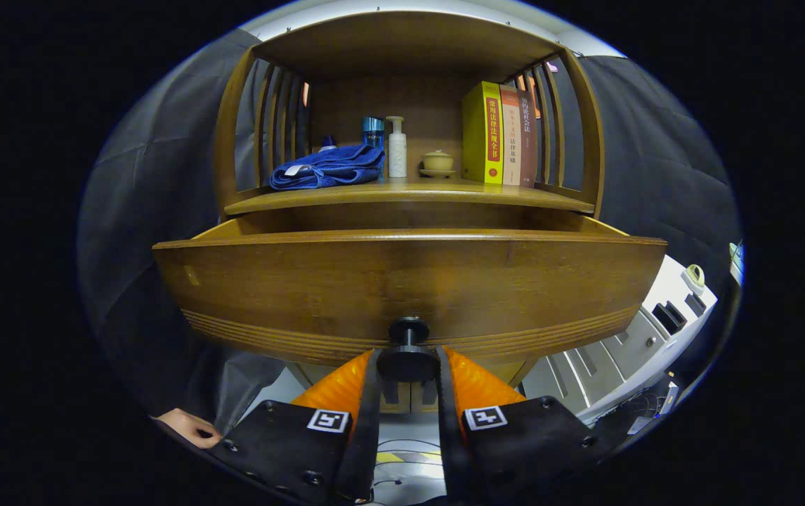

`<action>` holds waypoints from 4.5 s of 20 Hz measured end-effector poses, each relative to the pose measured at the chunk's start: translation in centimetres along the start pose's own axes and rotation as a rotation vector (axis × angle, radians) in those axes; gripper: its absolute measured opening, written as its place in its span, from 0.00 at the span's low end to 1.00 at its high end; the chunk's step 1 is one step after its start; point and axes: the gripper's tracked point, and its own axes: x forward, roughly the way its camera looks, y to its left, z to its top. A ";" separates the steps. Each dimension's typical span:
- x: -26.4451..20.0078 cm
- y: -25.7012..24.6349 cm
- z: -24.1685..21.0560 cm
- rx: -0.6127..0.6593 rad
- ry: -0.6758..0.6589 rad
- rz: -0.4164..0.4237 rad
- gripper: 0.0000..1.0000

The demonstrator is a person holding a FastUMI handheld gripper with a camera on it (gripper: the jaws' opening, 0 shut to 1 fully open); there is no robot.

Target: Pull open the drawer, take out the items inside it, and place them on the countertop above the cabinet.

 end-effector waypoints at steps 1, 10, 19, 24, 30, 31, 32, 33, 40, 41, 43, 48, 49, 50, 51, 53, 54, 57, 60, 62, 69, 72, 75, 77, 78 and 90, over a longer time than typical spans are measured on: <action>-0.6 0.0 -0.3 0.000 0.003 0.000 0.46; -2.6 0.0 -2.6 0.004 0.034 0.009 0.46; -5.1 -0.5 -0.5 -0.040 -0.007 0.019 0.60; -7.6 -1.8 5.7 -0.055 -0.088 0.010 0.70; -6.5 -1.9 10.6 -0.033 -0.074 0.059 0.96; -6.1 -1.9 11.5 -0.045 -0.059 0.069 0.97; -5.5 -1.8 12.2 -0.061 -0.040 0.079 0.98; -4.8 -1.5 12.7 -0.073 -0.020 0.090 0.99; 0.1 -0.6 13.7 -0.108 0.110 0.097 0.99; 0.7 -0.6 13.7 -0.108 0.121 0.100 0.99; 1.8 -0.1 13.3 -0.094 0.166 0.111 0.99; 5.4 -0.1 11.3 -0.031 0.319 0.092 0.99; 6.0 0.1 10.9 -0.012 0.348 0.093 0.99; 6.7 0.3 10.4 0.000 0.382 0.100 0.99; 7.2 0.0 10.1 0.006 0.400 0.084 0.98; 8.2 -0.5 9.0 -0.015 0.442 0.059 0.98; 8.5 -0.5 8.6 -0.021 0.462 0.056 0.98; 9.1 0.3 6.5 -0.009 0.550 0.078 0.97; 9.4 0.3 5.5 0.026 0.622 0.079 0.97; 9.3 0.3 4.7 0.036 0.678 0.084 0.97; 10.4 1.0 3.7 0.018 0.770 0.076 0.94; 11.0 1.5 3.4 0.019 0.793 0.072 0.93; 11.6 1.6 4.0 -0.006 0.781 0.068 0.72; 11.7 2.1 5.1 0.002 0.769 0.076 0.58; 11.7 2.3 5.7 0.002 0.759 0.081 0.56; 8.7 3.1 13.1 0.028 0.558 0.136 0.52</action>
